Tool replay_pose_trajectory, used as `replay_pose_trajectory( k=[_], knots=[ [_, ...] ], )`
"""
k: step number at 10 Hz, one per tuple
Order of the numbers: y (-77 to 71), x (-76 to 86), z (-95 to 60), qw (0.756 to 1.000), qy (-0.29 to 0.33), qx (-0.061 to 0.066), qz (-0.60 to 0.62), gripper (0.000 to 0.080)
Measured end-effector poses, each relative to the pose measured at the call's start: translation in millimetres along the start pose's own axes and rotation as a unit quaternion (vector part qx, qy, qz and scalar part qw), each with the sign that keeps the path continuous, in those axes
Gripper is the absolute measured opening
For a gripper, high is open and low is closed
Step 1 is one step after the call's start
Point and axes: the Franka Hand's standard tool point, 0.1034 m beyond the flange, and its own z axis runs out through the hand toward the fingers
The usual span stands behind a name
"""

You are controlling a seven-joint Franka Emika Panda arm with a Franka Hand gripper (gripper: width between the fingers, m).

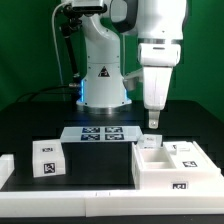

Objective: Assemble cabinet

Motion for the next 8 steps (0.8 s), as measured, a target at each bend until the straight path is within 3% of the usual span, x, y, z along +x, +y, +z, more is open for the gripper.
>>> replay_pose_trajectory(
  k=[2, 4, 7, 8],
  knots=[
    [-20.8, 1.5, 15.0, 1.0, 0.014, 0.005, 0.003, 0.0797],
    [-32.3, 4.3, 28.6, 1.0, 0.028, 0.007, 0.002, 0.0797],
    [-34.1, -3.6, 47.1, 0.999, 0.037, 0.014, 0.002, 0.0797],
    [-34.6, -6.0, 51.7, 0.999, 0.036, 0.018, 0.004, 0.0711]
  ],
)
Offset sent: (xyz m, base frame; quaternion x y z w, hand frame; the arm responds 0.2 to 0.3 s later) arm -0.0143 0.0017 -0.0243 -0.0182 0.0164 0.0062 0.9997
